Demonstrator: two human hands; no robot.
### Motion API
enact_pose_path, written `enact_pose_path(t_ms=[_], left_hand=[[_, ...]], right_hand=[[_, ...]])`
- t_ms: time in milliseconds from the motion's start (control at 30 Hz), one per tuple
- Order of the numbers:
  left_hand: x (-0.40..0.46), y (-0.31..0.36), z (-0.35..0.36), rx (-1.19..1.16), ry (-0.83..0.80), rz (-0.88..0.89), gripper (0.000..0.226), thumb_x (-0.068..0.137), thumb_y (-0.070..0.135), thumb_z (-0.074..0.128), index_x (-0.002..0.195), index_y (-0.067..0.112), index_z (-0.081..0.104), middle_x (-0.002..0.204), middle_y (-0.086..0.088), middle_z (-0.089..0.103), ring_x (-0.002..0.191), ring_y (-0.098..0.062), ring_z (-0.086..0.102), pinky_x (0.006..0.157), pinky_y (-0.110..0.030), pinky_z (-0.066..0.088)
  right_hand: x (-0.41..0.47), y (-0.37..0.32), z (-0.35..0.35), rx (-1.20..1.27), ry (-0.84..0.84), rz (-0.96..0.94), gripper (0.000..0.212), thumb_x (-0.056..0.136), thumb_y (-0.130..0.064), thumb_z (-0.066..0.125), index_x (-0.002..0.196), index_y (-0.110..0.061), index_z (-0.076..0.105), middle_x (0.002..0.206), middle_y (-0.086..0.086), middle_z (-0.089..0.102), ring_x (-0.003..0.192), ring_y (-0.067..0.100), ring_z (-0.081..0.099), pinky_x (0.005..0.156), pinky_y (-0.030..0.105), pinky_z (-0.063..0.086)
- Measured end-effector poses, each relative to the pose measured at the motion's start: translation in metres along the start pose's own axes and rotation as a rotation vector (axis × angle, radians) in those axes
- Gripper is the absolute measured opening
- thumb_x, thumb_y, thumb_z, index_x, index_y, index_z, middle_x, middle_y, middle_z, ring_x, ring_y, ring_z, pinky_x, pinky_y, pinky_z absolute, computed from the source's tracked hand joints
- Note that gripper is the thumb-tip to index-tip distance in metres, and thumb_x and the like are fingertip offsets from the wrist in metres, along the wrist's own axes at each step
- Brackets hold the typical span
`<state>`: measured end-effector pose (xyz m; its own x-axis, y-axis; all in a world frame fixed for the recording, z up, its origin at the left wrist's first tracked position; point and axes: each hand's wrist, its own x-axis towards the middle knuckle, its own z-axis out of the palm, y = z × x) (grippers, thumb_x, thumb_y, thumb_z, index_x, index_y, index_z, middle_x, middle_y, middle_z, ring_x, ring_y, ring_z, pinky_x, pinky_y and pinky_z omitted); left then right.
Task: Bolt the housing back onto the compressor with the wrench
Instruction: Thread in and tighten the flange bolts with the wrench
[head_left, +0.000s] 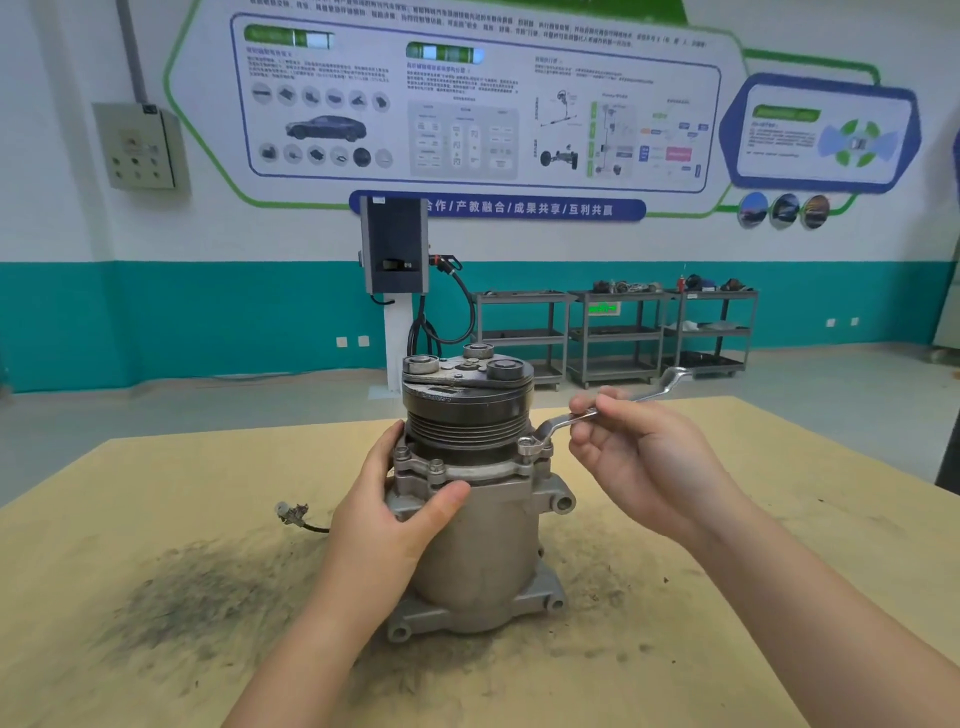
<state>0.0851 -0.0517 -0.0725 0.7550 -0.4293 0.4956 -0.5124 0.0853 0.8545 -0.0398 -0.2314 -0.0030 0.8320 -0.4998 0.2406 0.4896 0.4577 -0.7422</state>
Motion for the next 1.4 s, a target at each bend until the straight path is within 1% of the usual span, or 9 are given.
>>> enact_pose_path(t_ms=[367, 567, 633, 767, 933, 1000, 1100, 1200, 1400], left_hand=[[-0.002, 0.002, 0.001, -0.016, 0.001, 0.0, 0.09, 0.058, 0.069, 0.068, 0.14, 0.046, 0.039, 0.117, 0.041, 0.055, 0.103, 0.026, 0.051, 0.071, 0.003, 0.042], [0.004, -0.004, 0.003, -0.049, -0.016, -0.006, 0.069, 0.076, 0.04, 0.08, 0.134, 0.045, 0.043, 0.126, 0.023, 0.063, 0.118, 0.002, 0.058, 0.099, -0.025, 0.047], [0.006, -0.006, 0.003, -0.062, -0.047, 0.004, 0.064, 0.084, 0.02, 0.078, 0.126, 0.053, 0.043, 0.127, 0.017, 0.065, 0.12, -0.006, 0.06, 0.095, -0.022, 0.049], [0.003, -0.006, 0.002, -0.054, -0.034, 0.04, 0.056, 0.075, 0.032, 0.071, 0.112, 0.067, 0.047, 0.105, 0.028, 0.07, 0.094, 0.005, 0.068, 0.07, -0.01, 0.05], [0.011, -0.007, 0.005, -0.204, -0.015, -0.035, 0.047, 0.087, 0.018, 0.071, 0.125, 0.035, 0.05, 0.125, 0.01, 0.066, 0.109, -0.001, 0.064, 0.091, -0.021, 0.052], [0.009, -0.006, 0.004, -0.147, 0.001, -0.017, 0.046, 0.089, 0.031, 0.069, 0.127, 0.041, 0.047, 0.123, 0.027, 0.064, 0.108, 0.009, 0.06, 0.091, -0.014, 0.049], [-0.001, 0.0, 0.004, -0.036, 0.033, 0.059, 0.057, 0.071, 0.055, 0.063, 0.124, 0.049, 0.042, 0.105, 0.055, 0.052, 0.101, 0.03, 0.05, 0.074, 0.006, 0.037], [-0.003, -0.001, 0.005, -0.017, 0.046, 0.089, 0.068, 0.069, 0.059, 0.06, 0.131, 0.042, 0.04, 0.104, 0.059, 0.049, 0.101, 0.033, 0.046, 0.074, 0.008, 0.034], [-0.003, 0.0, 0.005, 0.032, 0.051, 0.069, 0.059, 0.074, 0.055, 0.058, 0.129, 0.044, 0.04, 0.104, 0.058, 0.05, 0.102, 0.032, 0.047, 0.075, 0.008, 0.034]], right_hand=[[-0.049, 0.056, 0.003, -0.794, -0.13, -0.972, 0.011, 0.103, -0.016, 0.04, 0.103, -0.027, 0.043, 0.107, 0.004, 0.065, 0.091, 0.017, 0.07, 0.082, 0.027, 0.055], [-0.036, 0.072, 0.025, -1.074, -0.15, -1.246, 0.012, 0.092, -0.002, 0.055, 0.1, -0.009, 0.06, 0.095, 0.013, 0.066, 0.091, 0.017, 0.063, 0.082, 0.02, 0.051], [-0.032, 0.08, 0.038, -1.141, -0.116, -1.249, 0.015, 0.091, -0.011, 0.057, 0.096, -0.006, 0.07, 0.091, 0.012, 0.068, 0.085, 0.02, 0.065, 0.076, 0.027, 0.054], [-0.028, 0.091, 0.047, -1.181, -0.08, -1.212, 0.016, 0.086, -0.012, 0.062, 0.091, -0.003, 0.075, 0.087, 0.009, 0.068, 0.08, 0.022, 0.067, 0.07, 0.033, 0.055], [-0.029, 0.07, 0.034, -1.046, -0.15, -1.237, 0.02, 0.082, 0.007, 0.066, 0.101, -0.001, 0.068, 0.096, 0.006, 0.067, 0.089, 0.01, 0.064, 0.076, 0.03, 0.055], [-0.029, 0.057, 0.031, -0.915, -0.143, -1.201, 0.039, 0.083, 0.013, 0.063, 0.114, -0.009, 0.056, 0.097, 0.002, 0.065, 0.088, 0.003, 0.064, 0.075, 0.026, 0.055], [-0.03, 0.042, 0.032, -0.567, -0.035, -1.064, 0.031, 0.096, -0.005, 0.044, 0.118, -0.026, 0.037, 0.083, 0.004, 0.066, 0.063, 0.013, 0.063, 0.063, 0.023, 0.05], [-0.026, 0.029, 0.027, -0.189, 0.111, -0.759, 0.032, 0.091, -0.001, 0.036, 0.113, -0.025, 0.038, 0.068, 0.005, 0.064, 0.05, 0.016, 0.055, 0.053, 0.022, 0.046], [-0.014, 0.022, 0.017, -0.023, 0.143, -0.425, 0.036, 0.087, 0.012, 0.034, 0.107, -0.016, 0.043, 0.058, 0.007, 0.06, 0.042, 0.017, 0.049, 0.044, 0.023, 0.043]])
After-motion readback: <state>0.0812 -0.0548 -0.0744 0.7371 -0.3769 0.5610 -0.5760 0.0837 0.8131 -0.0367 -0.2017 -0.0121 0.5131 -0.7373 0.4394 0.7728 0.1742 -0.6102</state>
